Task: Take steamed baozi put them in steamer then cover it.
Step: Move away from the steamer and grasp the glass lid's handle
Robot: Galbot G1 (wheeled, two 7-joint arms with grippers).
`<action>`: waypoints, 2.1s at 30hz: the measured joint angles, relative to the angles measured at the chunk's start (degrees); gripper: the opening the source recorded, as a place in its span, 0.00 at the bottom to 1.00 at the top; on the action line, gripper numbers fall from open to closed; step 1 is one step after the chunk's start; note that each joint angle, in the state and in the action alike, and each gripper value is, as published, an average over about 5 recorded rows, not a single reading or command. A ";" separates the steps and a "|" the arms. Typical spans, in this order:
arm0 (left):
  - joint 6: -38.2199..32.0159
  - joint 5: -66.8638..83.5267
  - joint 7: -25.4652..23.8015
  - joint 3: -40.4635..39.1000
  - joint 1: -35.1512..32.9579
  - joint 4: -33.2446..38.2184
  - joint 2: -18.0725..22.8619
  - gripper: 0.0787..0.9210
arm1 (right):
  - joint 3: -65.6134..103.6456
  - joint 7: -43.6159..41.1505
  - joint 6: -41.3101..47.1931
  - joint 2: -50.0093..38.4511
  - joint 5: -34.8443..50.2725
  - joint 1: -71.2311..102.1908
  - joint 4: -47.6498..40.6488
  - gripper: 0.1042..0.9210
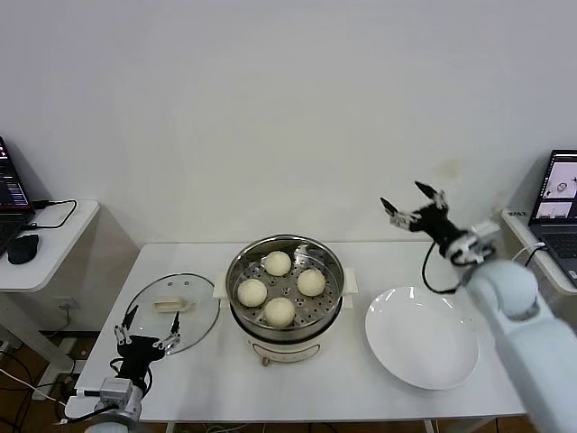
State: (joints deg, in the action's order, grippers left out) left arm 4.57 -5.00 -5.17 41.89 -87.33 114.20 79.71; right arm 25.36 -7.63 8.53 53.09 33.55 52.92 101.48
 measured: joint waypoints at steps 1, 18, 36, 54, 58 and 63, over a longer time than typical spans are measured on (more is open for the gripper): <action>-0.36 -1.08 0.10 0.06 0.33 -0.27 -0.15 0.88 | 1.57 0.52 -0.63 1.50 -0.09 2.25 0.46 0.88; -7.07 -45.72 9.32 -3.32 8.03 -10.95 -4.73 0.88 | 15.82 4.64 -7.83 17.34 -2.00 26.77 7.07 0.88; -7.19 -72.57 14.87 -8.30 14.74 -26.43 -10.58 0.88 | 19.68 5.63 -10.96 22.25 -3.82 33.96 8.49 0.88; -5.37 -76.40 13.43 -9.90 20.36 -34.81 -10.62 0.88 | 20.81 5.96 -11.62 23.97 -4.69 35.16 8.48 0.88; -4.46 -75.73 13.08 -10.31 21.37 -35.42 -10.62 0.88 | 20.82 5.96 -11.86 24.20 -4.95 35.16 8.13 0.88; -3.44 -74.82 12.62 -10.64 22.51 -36.31 -10.60 0.88 | 20.80 5.95 -12.06 24.38 -5.20 35.17 7.66 0.88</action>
State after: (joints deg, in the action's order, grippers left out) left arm 1.14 -79.82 7.45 31.25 -64.82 77.89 69.12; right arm 46.16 -1.68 -3.53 77.48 28.35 88.09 109.15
